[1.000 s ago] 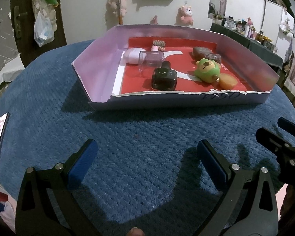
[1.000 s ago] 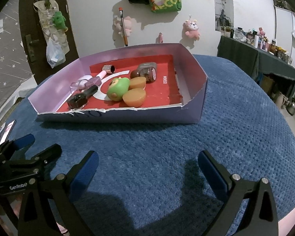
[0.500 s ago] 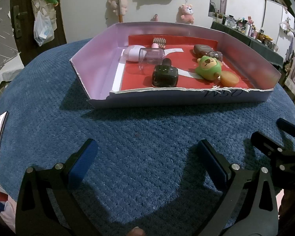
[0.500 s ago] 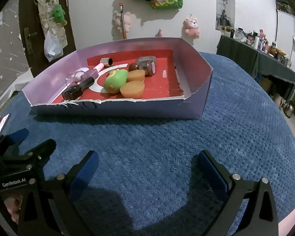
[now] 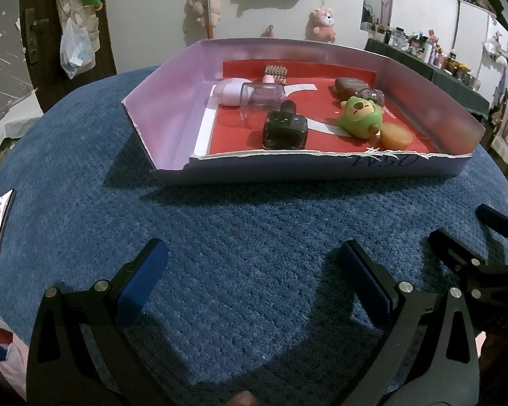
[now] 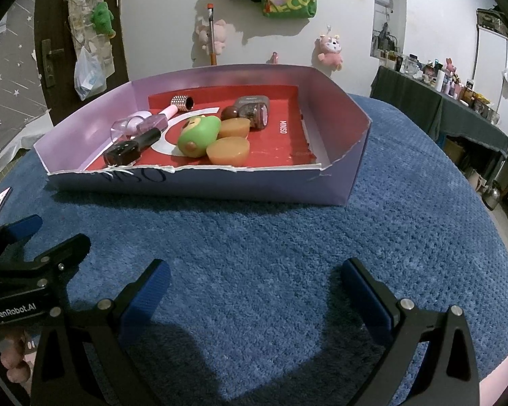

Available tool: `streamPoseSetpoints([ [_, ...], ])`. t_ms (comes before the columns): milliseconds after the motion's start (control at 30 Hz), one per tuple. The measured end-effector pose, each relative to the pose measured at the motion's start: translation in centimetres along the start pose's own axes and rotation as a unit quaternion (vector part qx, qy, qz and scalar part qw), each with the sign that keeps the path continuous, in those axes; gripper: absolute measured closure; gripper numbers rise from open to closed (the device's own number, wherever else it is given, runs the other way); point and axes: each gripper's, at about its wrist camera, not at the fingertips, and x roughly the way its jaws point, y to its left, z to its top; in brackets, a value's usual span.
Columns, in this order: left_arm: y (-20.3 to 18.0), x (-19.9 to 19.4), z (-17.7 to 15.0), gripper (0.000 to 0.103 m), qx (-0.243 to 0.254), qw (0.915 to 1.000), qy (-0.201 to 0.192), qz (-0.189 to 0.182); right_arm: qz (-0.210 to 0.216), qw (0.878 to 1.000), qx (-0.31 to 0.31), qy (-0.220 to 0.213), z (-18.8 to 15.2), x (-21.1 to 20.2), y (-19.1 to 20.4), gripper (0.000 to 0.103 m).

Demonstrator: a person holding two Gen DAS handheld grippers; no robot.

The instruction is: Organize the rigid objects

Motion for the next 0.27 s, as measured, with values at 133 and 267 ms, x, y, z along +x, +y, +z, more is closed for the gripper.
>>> streamPoseSetpoints([
  [133, 0.04, 0.04, -0.14, 0.000, 0.000, 1.0000, 0.000, 0.000, 0.000, 1.000, 0.000, 0.000, -0.02, -0.01, 0.00, 0.000],
  [267, 0.12, 0.05, -0.16, 0.000, 0.001, 1.0000, 0.000, -0.002, 0.000, 1.000, 0.000, 0.000, 0.01, -0.01, 0.00, 0.000],
])
